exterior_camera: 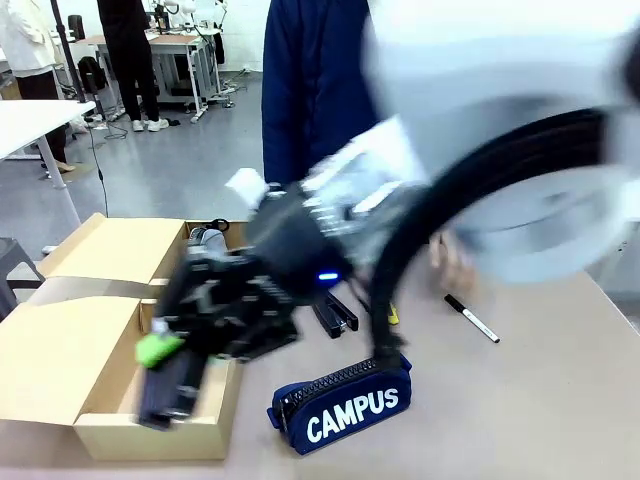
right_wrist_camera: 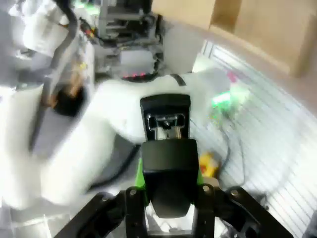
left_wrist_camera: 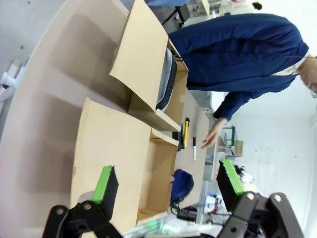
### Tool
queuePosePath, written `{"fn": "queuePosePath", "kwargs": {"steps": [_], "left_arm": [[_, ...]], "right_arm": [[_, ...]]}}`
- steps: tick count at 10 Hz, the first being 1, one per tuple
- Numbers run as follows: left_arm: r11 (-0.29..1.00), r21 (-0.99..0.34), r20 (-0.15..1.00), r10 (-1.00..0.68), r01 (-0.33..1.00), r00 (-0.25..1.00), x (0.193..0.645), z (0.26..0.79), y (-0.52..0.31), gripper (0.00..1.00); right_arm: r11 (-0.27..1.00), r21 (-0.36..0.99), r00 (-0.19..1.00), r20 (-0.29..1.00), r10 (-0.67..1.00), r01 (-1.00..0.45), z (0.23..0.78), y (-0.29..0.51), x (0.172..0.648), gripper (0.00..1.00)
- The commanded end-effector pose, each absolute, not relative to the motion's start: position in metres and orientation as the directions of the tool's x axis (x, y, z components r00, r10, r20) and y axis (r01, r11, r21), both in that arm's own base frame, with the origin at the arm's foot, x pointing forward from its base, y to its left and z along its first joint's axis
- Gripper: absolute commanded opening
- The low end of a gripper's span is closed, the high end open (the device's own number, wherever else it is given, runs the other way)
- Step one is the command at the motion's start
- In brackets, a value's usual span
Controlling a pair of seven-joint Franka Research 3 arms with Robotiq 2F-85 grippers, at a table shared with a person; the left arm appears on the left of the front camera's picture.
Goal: Place items inside the box.
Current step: Pick up a Pencil pouch or Stapler and place it inside the Mailer Box closest to the robot.
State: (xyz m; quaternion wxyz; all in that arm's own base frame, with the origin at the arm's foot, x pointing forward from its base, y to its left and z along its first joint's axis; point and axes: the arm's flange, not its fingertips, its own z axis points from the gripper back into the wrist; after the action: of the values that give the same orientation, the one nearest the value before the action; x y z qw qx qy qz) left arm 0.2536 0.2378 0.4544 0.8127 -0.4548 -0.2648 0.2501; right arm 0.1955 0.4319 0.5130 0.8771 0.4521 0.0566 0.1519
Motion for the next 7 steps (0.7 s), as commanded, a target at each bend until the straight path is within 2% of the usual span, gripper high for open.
{"fn": "queuePosePath", "kwargs": {"steps": [1,2,3,4,7], "left_arm": [[0.459,-0.878,0.226,0.643,-0.133,0.731,0.254,0.454,0.239,1.00],[0.459,-0.878,0.226,0.643,-0.133,0.731,0.254,0.454,0.239,1.00],[0.459,-0.878,0.226,0.643,-0.133,0.731,0.254,0.454,0.239,1.00],[0.459,-0.878,0.226,0.643,-0.133,0.731,0.254,0.454,0.239,1.00],[0.459,-0.878,0.226,0.643,-0.133,0.731,0.254,0.454,0.239,1.00]], "right_arm": [[0.642,0.750,0.983,0.063,0.172,-0.160,0.493,0.509,0.241,0.37],[0.664,0.729,0.975,0.023,0.222,-0.168,0.477,0.535,0.251,0.37],[0.691,0.713,0.976,-0.045,0.213,-0.118,0.465,0.541,0.258,0.37],[0.595,0.773,0.968,0.093,0.235,-0.219,0.495,0.495,0.212,0.37],[0.595,0.773,0.968,0.093,0.235,-0.219,0.495,0.495,0.212,0.37]]}}
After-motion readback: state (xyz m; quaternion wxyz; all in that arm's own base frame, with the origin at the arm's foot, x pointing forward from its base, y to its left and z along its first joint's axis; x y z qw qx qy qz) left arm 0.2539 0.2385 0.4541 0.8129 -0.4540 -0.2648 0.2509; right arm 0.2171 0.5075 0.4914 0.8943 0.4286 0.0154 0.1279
